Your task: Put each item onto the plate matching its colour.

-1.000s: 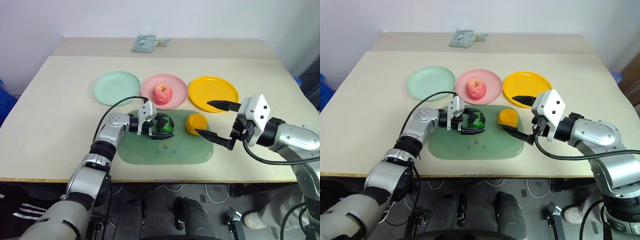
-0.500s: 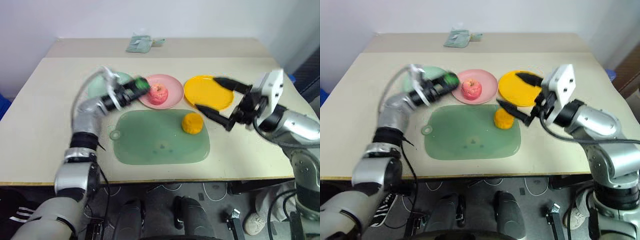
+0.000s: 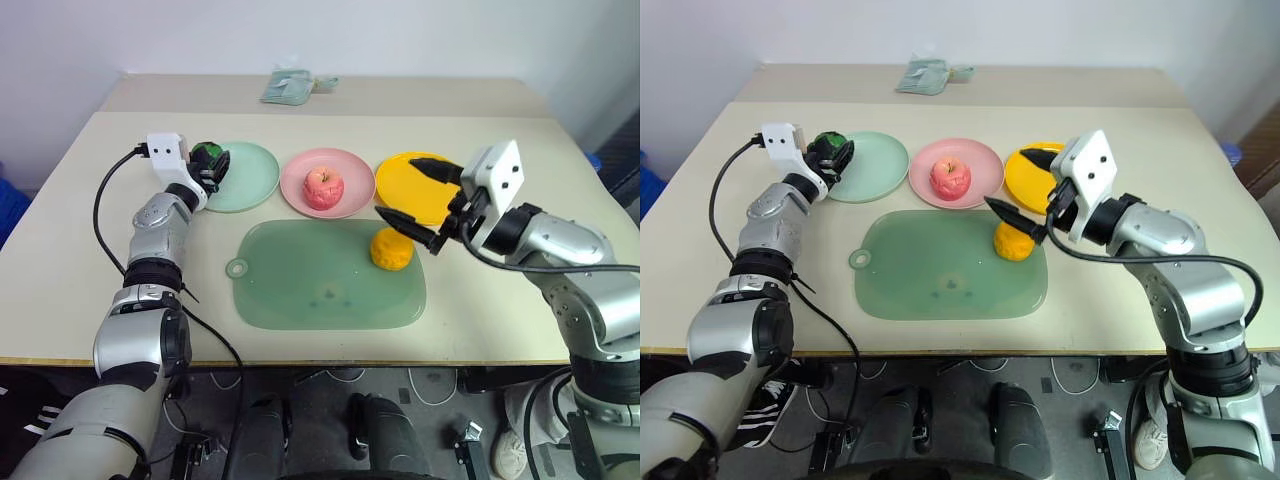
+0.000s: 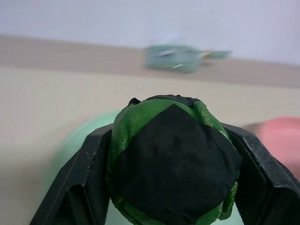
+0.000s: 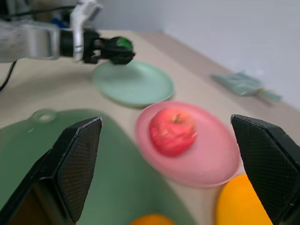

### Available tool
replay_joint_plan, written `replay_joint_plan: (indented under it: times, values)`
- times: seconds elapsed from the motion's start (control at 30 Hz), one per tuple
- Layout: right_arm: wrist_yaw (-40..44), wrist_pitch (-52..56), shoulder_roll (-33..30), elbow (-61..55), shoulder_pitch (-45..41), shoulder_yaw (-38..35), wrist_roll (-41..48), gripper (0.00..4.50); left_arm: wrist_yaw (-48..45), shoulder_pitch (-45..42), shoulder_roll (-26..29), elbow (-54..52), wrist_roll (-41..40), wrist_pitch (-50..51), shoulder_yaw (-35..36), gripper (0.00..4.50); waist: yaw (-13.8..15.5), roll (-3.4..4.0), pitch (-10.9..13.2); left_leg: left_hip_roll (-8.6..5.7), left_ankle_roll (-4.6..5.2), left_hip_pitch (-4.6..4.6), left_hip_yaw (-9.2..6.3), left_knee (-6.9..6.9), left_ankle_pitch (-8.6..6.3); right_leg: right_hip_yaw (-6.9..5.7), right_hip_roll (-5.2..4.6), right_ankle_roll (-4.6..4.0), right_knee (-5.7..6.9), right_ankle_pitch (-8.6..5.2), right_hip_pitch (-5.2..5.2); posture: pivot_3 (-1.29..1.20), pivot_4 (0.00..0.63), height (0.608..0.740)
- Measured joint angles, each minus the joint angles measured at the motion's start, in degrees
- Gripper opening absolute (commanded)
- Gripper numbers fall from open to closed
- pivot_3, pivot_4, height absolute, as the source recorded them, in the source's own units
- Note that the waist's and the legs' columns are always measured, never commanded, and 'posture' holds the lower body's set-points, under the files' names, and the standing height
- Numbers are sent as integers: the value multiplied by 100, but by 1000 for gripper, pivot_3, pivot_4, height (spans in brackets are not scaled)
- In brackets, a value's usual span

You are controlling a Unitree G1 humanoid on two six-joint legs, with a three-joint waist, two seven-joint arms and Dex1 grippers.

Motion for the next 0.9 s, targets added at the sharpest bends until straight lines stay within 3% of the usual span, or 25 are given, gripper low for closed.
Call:
replay_joint_plan:
  times: [0.23, 0.4, 0.57, 0.67, 0.9]
  values:
    - [4, -76, -7, -38, 18, 1, -176, 4500, 2, -134, 143, 266, 218, -376, -81, 4485, 22, -1, 0, -1, -1, -2, 1, 0, 0, -1, -1, 0, -3, 0, 1, 0, 150, 740]
    - [158, -176, -194, -39, 249, -31, -318, 4500, -2222, -35, 188, -488, -446, -265, -78, 4485, 7, 0, 0, 0, -2, -3, 5, 0, 0, 0, -2, -2, -4, -1, 0, 0, 150, 740]
    - [106, 385, -276, 37, 272, 207, -430, 4500, -5205, 1014, 699, -2837, -1872, 1467, -238, 4485, -156, 2, -1, 8, -3, 11, 4, -5, 1, 3, 4, -6, 8, -2, 1, 0, 150, 740]
    - [-72, 609, -91, 241, 185, 456, -577, 4500, -5784, 1450, 1054, -3606, -2026, 2124, -540, 4485, -140, 2, -1, 9, -6, 13, -1, -4, 3, 3, 9, -11, 10, -5, 1, 0, 150, 740]
    - [-257, 918, 275, 587, -132, 629, -675, 4500, -6158, 1953, 1295, -4532, -2018, 2326, -866, 4485, -80, 2, -1, 4, -6, 3, 0, -1, 3, 5, 1, -22, -1, -11, 1, 0, 150, 740]
